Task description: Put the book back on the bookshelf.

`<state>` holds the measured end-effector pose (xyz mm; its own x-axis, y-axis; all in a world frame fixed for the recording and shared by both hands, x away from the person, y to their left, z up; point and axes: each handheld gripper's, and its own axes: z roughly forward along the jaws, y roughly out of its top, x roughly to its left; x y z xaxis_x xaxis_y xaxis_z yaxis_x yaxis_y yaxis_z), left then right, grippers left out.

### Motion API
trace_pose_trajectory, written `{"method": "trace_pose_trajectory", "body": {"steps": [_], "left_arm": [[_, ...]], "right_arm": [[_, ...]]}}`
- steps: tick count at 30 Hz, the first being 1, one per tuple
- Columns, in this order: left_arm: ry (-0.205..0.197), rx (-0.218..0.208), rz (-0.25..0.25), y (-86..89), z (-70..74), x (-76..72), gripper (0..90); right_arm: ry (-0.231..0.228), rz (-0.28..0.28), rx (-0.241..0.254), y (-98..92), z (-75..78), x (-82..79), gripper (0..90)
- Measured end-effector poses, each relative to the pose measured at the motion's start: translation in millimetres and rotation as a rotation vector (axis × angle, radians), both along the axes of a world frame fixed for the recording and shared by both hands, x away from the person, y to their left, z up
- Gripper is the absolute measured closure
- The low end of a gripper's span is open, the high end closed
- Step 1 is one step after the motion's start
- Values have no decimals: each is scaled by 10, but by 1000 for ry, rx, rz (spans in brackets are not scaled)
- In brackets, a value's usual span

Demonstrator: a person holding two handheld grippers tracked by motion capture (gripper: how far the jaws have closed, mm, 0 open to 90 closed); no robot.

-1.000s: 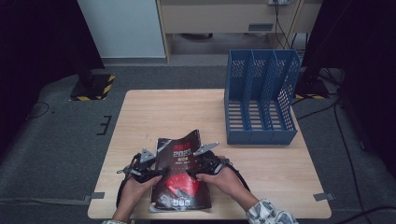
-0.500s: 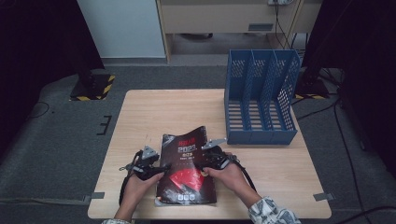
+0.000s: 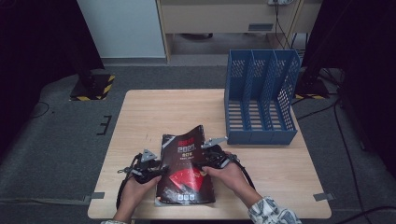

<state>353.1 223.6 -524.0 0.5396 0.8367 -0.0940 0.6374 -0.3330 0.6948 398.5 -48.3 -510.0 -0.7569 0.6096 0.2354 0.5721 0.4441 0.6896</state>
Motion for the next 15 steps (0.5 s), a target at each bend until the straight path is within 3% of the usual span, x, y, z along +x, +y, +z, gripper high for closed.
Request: {"method": "trace_pose_trajectory", "body": {"steps": [8, 12, 15], "left_arm": [[-5, 1, -4, -5, -4, -2, 496], [-5, 0, -5, -5, -5, -1, 493], [-4, -2, -7, -9, -5, 1, 486]], "right_arm": [[35, 40, -16, 103, -74, 4, 447], [31, 43, -33, 180, -95, -21, 514], [25, 13, -38, 174, -92, -18, 631]]}}
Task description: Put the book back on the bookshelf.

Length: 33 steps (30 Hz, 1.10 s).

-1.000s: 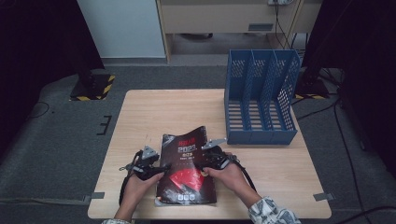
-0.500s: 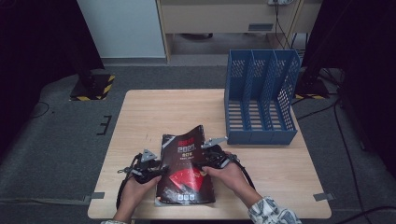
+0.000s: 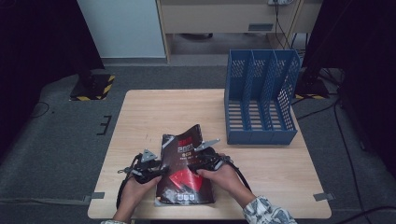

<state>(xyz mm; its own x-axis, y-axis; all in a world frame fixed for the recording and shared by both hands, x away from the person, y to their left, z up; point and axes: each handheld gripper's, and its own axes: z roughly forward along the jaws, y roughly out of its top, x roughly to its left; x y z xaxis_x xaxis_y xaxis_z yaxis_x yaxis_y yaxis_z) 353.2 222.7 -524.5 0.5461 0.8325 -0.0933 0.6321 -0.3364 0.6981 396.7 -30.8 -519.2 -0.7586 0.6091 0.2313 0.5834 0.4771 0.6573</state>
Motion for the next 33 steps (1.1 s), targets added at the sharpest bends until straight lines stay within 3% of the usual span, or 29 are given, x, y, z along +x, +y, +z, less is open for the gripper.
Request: {"method": "trace_pose_trajectory", "body": {"steps": [5, 8, 10, 16, 24, 33], "left_arm": [[-10, -9, 12, -23, 9, 21, 473], [-22, -27, 17, -58, 26, 31, 393], [-28, -15, 15, -78, 31, 26, 346], [-27, -39, 33, -61, 43, 35, 226], [6, -73, 32, -54, 26, 46, 87], [27, -94, 23, -46, 17, 52, 109]], "right_arm": [[-12, -26, 26, -45, 21, 21, 760], [-25, -26, 49, -48, 64, 13, 812], [-32, -25, 45, -47, 88, 11, 827], [-66, -15, 39, -48, 161, 1, 839], [-132, 15, 67, -121, 282, -29, 848], [-186, 18, 91, -192, 379, -29, 858]]}}
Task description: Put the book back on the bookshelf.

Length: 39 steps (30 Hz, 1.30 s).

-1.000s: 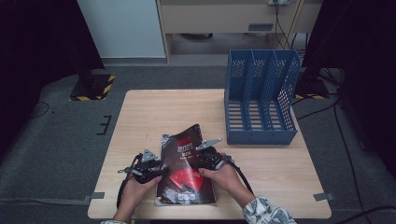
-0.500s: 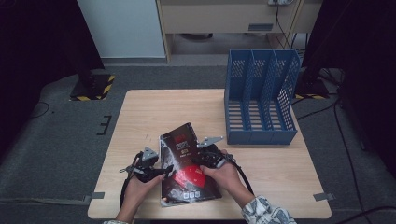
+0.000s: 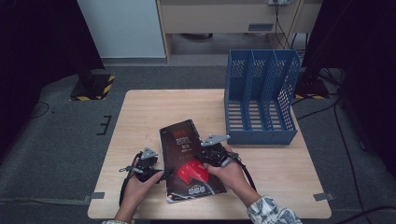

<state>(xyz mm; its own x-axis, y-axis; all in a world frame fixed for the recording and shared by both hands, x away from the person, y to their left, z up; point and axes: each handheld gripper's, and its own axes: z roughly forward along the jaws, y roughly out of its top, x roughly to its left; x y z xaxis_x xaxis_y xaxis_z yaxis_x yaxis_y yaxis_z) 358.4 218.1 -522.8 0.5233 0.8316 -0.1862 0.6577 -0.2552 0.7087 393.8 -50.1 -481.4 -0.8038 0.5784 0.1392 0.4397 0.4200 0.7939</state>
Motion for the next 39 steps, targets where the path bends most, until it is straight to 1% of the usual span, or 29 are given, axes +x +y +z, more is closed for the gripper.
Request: {"method": "trace_pose_trajectory", "body": {"steps": [2, 4, 5, 7, 8, 10, 13, 14, 15, 16, 17, 18, 19, 22, 24, 26, 28, 30, 33, 39], "left_arm": [[0, -11, -10, -5, 7, -4, 135], [-1, -14, -27, -14, 6, -3, 149], [9, -20, -35, -19, 4, 0, 153], [24, -33, -47, -31, -4, 6, 158], [25, -32, -51, -37, -3, 8, 162], [25, -49, -60, -52, 0, 6, 178], [33, -60, -83, -67, 2, 3, 200], [41, -73, -86, -67, 1, 3, 212], [54, -102, -82, -54, -2, 11, 224], [64, -131, -62, -37, -1, 19, 224], [70, -150, -52, -8, 4, 30, 259], [79, -178, -45, 19, 9, 36, 298], [79, -189, -37, 47, 18, 40, 343], [61, -201, -30, 92, 56, 31, 476], [54, -198, -30, 106, 84, 23, 583], [45, -186, -30, 98, 107, 17, 637], [43, -181, -38, 97, 128, 14, 683], [41, -186, -42, 103, 144, 12, 728], [42, -193, -50, 114, 162, 8, 784], [26, -190, -49, 124, 202, 10, 834]], "right_arm": [[-15, -1, 17, 2, 35, -16, 863], [-20, 5, 20, 2, 48, -22, 865], [-32, 12, 30, 9, 74, -39, 867], [-38, 18, 34, 13, 86, -50, 868], [-47, 21, 39, 18, 99, -58, 868], [-55, 26, 47, 22, 129, -68, 869], [-68, 27, 56, 29, 174, -78, 869], [-71, 24, 60, 31, 187, -78, 869], [-79, 24, 66, 30, 208, -72, 870], [-79, 24, 66, 30, 208, -72, 870], [-80, 27, 69, 30, 214, -70, 870], [-83, 29, 70, 28, 216, -69, 870], [-84, 33, 70, 23, 218, -68, 870], [-80, 35, 78, 7, 217, -59, 869], [-81, 40, 73, 0, 210, -53, 869], [-84, 45, 71, -8, 208, -48, 870], [-89, 48, 67, -15, 209, -49, 869], [-95, 48, 65, -20, 205, -48, 869], [-90, 46, 70, -32, 206, -40, 868], [-100, 47, 87, -49, 217, -31, 865]]}}
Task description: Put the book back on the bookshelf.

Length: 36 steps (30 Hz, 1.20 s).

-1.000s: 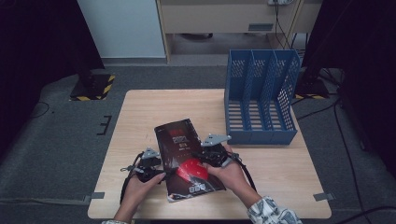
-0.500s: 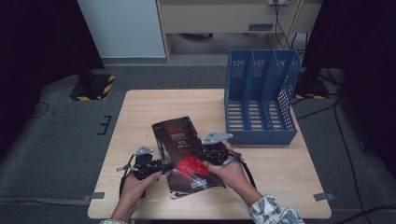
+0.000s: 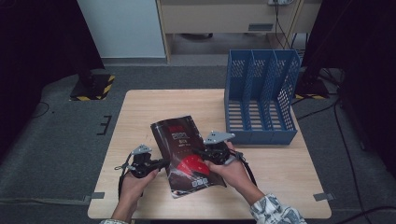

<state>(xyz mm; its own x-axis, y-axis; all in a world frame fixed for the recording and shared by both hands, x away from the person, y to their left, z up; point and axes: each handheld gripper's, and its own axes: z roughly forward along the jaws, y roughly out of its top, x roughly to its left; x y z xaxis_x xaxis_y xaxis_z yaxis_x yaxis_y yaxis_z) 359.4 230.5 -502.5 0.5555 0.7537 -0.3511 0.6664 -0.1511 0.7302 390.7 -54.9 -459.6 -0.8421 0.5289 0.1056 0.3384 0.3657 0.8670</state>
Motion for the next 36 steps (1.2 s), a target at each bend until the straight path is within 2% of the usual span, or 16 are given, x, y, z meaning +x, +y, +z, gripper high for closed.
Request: {"method": "trace_pose_trajectory", "body": {"steps": [7, 12, 20, 23, 29, 32, 36], "left_arm": [[-15, 13, -8, -5, 29, -10, 845], [-51, 46, 6, -17, 88, -22, 857], [-100, 72, 30, -5, 177, -34, 868], [-111, 70, 32, 7, 202, -42, 871], [-123, 74, 23, -9, 233, -49, 873], [-125, 76, 17, -9, 248, -50, 873], [-125, 82, 2, -6, 278, -54, 873]], "right_arm": [[-6, 12, -2, -11, 23, 6, 842], [-15, 14, -17, -33, 49, 27, 834], [-17, 18, -12, -18, 98, 50, 831], [-18, 25, -11, -15, 125, 55, 823], [-16, 28, -19, -22, 177, 65, 756], [-17, 34, -24, -25, 197, 74, 763], [-28, 40, -39, -37, 229, 75, 820]]}}
